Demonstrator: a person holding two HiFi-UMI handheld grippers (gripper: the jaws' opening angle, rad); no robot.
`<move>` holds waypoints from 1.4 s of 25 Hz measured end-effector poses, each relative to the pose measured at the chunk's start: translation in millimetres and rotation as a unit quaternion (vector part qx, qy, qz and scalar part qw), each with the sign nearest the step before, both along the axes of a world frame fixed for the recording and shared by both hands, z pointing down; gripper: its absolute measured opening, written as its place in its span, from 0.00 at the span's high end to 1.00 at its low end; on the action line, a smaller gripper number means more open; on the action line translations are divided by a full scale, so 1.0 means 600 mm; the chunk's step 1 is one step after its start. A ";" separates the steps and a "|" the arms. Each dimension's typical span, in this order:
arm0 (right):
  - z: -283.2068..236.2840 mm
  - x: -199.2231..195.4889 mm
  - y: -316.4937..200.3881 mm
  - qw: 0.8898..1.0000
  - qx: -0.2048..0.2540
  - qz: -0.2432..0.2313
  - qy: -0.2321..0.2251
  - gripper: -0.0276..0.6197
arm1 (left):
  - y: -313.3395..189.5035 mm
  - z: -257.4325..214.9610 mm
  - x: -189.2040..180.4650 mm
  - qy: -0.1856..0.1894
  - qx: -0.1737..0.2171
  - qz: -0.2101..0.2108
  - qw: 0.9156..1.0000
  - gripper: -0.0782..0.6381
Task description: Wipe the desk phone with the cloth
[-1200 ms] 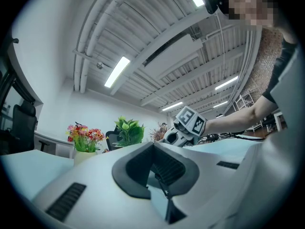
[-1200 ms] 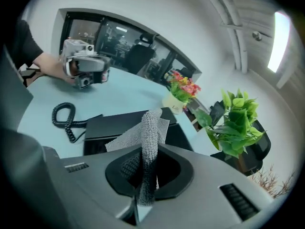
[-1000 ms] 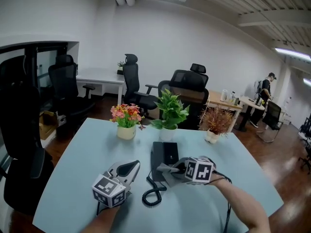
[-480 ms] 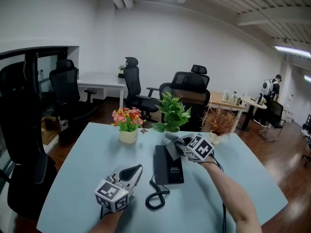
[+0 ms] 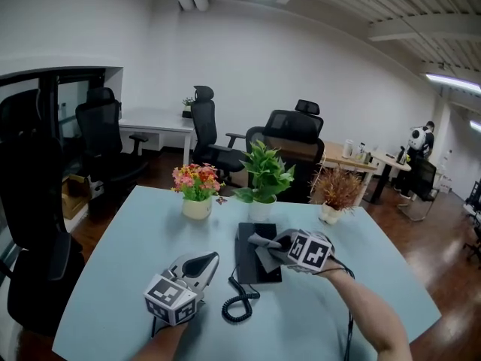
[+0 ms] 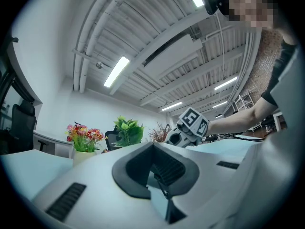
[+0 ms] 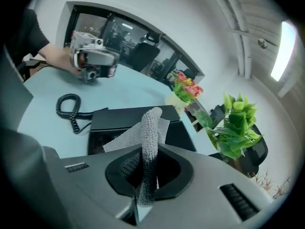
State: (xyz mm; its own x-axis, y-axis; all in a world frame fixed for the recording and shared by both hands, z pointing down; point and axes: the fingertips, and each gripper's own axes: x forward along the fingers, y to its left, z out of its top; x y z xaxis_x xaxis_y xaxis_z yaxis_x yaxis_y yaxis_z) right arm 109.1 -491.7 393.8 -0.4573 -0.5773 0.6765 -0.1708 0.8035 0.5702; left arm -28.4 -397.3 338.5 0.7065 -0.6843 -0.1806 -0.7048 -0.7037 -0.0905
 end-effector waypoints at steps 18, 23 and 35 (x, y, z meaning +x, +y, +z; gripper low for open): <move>-0.120 0.054 -0.132 0.975 0.075 0.112 -0.179 0.96 | 0.005 -0.002 0.005 0.001 -0.003 0.002 1.000 0.87; -0.093 0.036 -0.165 0.978 0.064 0.111 -0.164 0.96 | -0.002 -0.003 0.005 0.002 -0.001 0.001 1.000 0.87; -0.002 0.032 -0.024 0.997 -0.002 0.033 -0.067 0.96 | -0.002 0.005 0.002 -0.001 -0.002 0.001 1.000 0.87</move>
